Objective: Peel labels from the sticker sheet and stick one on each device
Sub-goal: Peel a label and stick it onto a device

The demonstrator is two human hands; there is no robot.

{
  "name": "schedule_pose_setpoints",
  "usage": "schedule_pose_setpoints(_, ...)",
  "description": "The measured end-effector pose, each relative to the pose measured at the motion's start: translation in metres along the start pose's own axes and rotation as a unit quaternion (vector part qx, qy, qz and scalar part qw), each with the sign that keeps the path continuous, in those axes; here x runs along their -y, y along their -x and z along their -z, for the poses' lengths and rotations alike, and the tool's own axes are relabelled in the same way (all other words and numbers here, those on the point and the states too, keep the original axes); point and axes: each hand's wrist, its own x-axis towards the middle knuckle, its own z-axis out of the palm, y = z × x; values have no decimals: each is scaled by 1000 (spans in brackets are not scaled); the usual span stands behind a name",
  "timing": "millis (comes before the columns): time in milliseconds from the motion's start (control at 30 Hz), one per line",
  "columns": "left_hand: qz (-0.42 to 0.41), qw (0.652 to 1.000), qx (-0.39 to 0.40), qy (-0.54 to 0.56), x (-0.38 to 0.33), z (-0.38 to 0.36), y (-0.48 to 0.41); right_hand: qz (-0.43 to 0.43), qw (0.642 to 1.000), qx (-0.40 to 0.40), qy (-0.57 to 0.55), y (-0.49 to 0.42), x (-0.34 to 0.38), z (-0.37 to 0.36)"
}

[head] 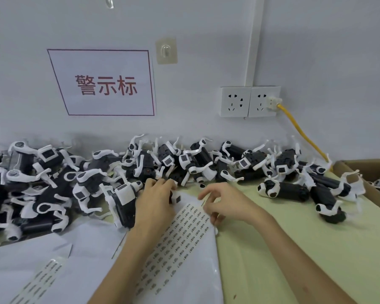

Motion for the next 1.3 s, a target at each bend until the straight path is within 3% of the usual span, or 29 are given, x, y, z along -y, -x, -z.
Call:
schedule_pose_setpoints(133,15,972,-99,212,-10,20,-7,66,990,-118,-45,-1,8,6)
schedule_pose_setpoints(267,41,874,-170,453,-27,62,-10,143,965,-175,-132,0,25,12)
schedule_pose_setpoints(367,54,782,-101,613,-32,78,-7,144,963,-148,-174,5,38,15)
schedule_pose_setpoints(467,51,682,-12,729,-34,84,-4,125,949,-40,-288,13,46,21)
schedule_pose_setpoints(567,57,619,35,783,-32,87,-4,144,922,43,-357,24,59,24)
schedule_pose_setpoints(733,94,476,32,874,-33,85,-1,183,923,-15,-339,30,75,24)
schedule_pose_setpoints(800,106,437,43,892,-35,84,2,188,922,-73,-331,27,78,21)
schedule_pose_setpoints(900,86,441,74,890,-41,80,4,217,916,-148,-302,29,83,17)
schedule_pose_setpoints(1100,38,601,101,792,-49,79,2,289,925,-187,-162,39,90,9)
schedule_pose_setpoints(1167,42,603,83,793,-48,82,1,301,930,-167,-130,41,92,5)
schedule_pose_setpoints(1300,51,555,66,828,-46,92,5,319,931,-156,-86,43,97,2)
